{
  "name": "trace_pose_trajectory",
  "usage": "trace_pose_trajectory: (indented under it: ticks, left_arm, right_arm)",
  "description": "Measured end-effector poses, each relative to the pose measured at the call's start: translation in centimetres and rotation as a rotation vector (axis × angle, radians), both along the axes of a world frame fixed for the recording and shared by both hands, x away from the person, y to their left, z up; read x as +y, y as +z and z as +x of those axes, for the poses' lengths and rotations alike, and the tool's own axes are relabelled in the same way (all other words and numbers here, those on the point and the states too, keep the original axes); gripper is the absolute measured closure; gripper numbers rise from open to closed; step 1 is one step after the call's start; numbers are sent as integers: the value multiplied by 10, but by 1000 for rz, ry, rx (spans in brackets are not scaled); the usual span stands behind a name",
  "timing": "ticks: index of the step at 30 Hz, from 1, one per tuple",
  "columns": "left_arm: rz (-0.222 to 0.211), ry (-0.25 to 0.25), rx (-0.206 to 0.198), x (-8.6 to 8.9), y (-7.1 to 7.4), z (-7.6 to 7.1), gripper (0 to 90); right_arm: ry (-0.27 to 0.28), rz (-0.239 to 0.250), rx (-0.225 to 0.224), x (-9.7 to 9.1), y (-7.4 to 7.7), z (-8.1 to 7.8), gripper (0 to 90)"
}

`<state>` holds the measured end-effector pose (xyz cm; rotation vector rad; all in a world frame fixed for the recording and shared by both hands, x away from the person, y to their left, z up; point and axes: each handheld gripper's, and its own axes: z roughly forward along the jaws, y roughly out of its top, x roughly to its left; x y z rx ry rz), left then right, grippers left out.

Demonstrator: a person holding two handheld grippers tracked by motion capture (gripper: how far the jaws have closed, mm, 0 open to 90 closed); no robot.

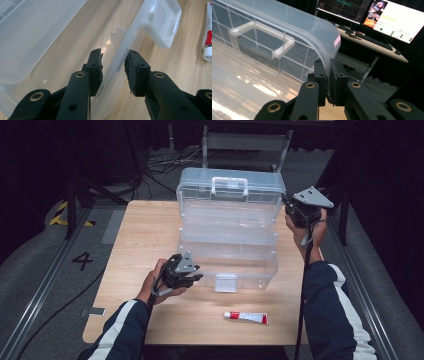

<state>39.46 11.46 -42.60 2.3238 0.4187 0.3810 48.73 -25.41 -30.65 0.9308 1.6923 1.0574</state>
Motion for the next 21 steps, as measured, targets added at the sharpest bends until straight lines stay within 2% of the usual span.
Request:
trace_pose_trajectory:
  ticks: [13,21]
  left_arm:
    - [-2,-4,-8,0,-1,0,673]
    - [-6,-11,-10,1,-1,0,674]
  right_arm:
    - [2,6,16,0,2,8,852]
    - [4,33,27,-1,3,15,853]
